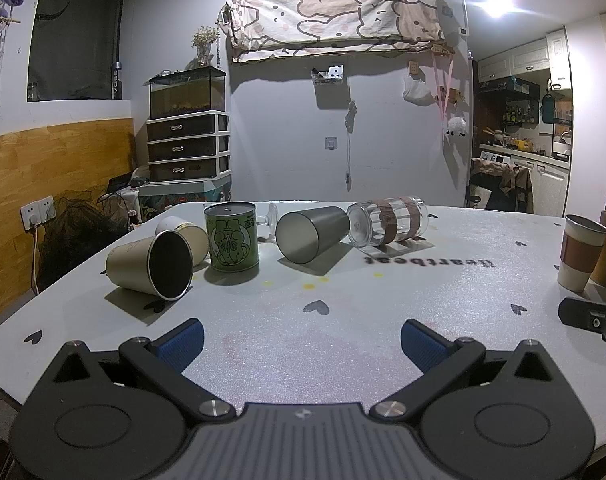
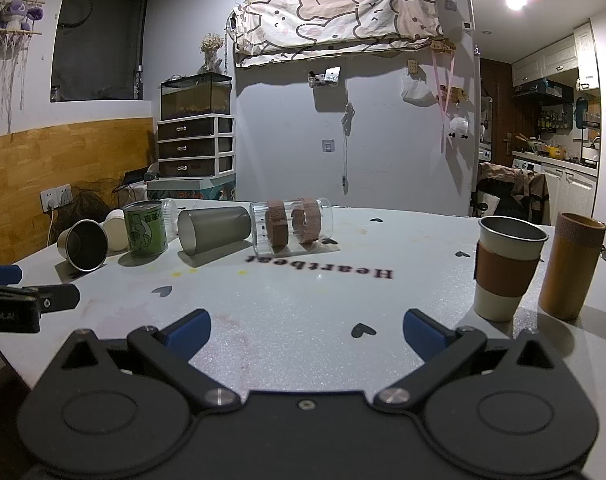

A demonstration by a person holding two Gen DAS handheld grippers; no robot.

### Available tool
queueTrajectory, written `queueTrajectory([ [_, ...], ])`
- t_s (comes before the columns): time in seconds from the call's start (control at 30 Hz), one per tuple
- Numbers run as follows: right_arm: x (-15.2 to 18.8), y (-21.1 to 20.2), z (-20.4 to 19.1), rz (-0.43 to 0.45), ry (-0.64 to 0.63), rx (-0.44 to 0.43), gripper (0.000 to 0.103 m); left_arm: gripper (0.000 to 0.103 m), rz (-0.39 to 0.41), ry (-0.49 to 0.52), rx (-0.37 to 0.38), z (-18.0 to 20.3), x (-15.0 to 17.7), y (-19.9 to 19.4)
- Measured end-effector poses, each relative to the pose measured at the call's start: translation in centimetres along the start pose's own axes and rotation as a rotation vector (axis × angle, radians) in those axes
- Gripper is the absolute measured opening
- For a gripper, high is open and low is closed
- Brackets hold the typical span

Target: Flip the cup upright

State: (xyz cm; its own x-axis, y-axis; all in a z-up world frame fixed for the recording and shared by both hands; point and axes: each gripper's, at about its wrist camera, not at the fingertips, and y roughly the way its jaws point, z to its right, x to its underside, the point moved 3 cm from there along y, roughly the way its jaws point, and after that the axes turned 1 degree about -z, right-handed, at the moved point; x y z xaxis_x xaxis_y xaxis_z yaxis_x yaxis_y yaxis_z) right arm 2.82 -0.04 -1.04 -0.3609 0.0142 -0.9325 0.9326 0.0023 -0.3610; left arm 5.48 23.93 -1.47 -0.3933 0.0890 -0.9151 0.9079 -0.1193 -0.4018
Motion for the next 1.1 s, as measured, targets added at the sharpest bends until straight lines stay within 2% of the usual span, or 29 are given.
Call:
queueTrajectory([
  [1.1, -0.72, -0.33, 0.18, 0.000, -0.001, -0.001, 0.103, 0.103, 0.002, -0.001, 0.001, 0.00, -0.33, -0.09],
])
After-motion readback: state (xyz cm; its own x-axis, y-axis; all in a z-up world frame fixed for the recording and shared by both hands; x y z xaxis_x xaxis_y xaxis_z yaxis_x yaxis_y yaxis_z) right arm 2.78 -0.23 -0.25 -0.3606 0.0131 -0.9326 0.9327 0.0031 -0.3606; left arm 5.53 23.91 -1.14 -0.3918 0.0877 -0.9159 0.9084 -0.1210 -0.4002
